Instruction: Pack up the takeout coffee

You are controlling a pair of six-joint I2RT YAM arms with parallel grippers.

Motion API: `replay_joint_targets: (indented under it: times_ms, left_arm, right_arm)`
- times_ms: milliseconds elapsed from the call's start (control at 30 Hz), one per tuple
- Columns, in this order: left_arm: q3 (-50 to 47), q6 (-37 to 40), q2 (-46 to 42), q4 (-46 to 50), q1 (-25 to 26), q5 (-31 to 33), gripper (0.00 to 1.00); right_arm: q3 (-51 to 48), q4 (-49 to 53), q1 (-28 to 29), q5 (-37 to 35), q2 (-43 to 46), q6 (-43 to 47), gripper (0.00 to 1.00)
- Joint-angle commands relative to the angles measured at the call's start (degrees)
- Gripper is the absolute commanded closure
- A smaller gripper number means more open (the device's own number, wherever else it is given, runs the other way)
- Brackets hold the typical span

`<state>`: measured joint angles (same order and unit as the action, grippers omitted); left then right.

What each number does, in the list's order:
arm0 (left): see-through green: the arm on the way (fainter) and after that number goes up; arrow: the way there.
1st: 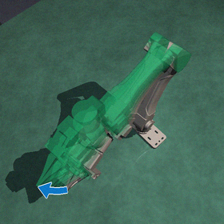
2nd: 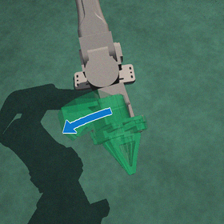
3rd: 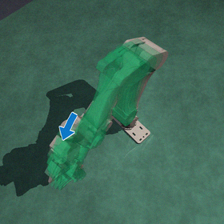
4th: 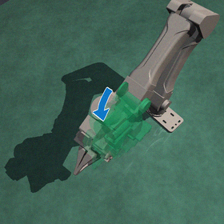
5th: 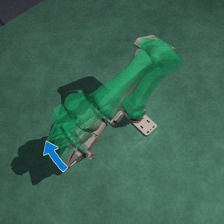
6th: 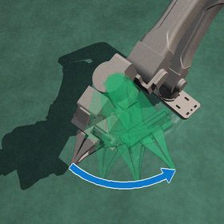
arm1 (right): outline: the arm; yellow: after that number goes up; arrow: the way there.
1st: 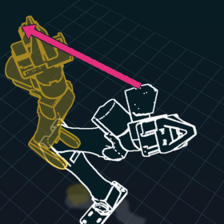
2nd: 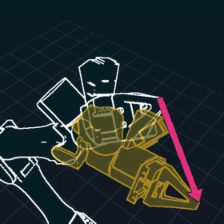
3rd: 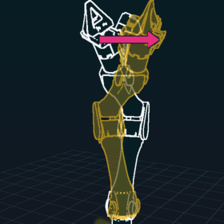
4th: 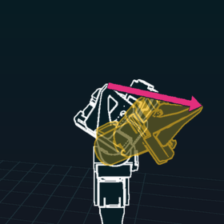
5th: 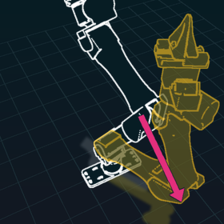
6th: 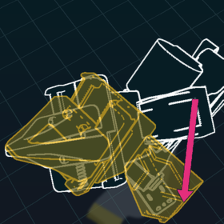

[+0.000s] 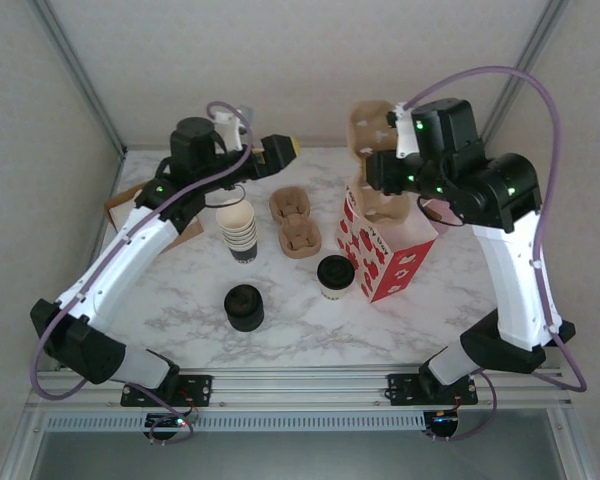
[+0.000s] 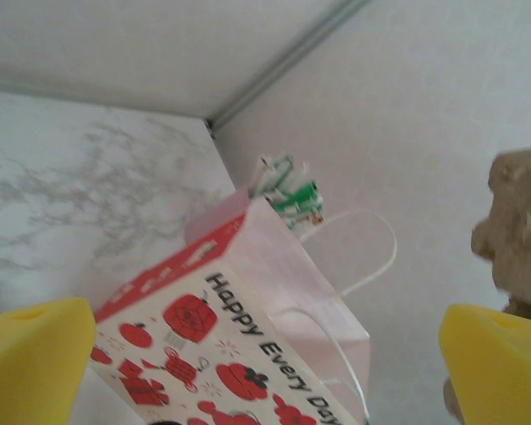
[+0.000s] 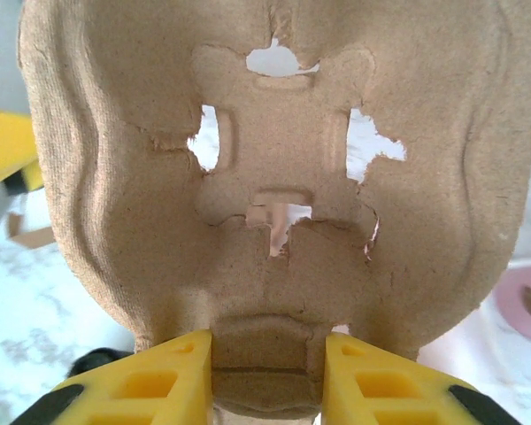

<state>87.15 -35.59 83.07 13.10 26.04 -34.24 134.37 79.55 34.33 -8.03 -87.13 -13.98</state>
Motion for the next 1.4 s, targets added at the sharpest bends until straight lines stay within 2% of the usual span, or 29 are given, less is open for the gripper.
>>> replay_joint_targets:
  times_ms: [0, 200, 467, 600, 800, 1133, 1367]
  left_arm:
    - [2.14, -0.14, 1.64, -1.72, 3.14, -4.97, 0.02]
    - [0.49, -2.55, 4.49, -4.97, 7.93, -9.76, 0.13]
    - [-0.73, -4.55, 7.3, -8.35, 11.56, -12.79, 0.35]
    - [-1.86, -5.29, 8.25, -9.77, 11.82, -13.42, 0.39]
    - [-2.68, -5.53, 10.01, -10.81, 12.19, -14.51, 0.52]
    - [-5.19, -2.88, 9.82, -7.34, 12.11, -12.49, 0.82]
    - [-7.89, -2.09, 8.97, -6.17, 11.18, -11.37, 0.94]
  right_arm:
    - [-1.86, 3.73, -2.67, -5.36, 1.65, 1.5, 0.7]
    - [-4.93, 5.93, -6.26, -7.1, 0.91, 2.81, 0.7]
    - [-7.19, 6.1, -8.0, -4.62, -2.63, 4.73, 0.7]
    - [-7.08, 7.02, -8.45, -4.99, -4.64, 5.53, 0.7]
    - [-8.3, 7.34, -8.73, -4.72, -6.7, 6.64, 0.7]
    - [-10.23, 8.14, -8.79, -4.55, -8.1, 7.11, 0.7]
    - [-12.45, 7.73, -8.88, -3.03, -8.12, 7.9, 0.7]
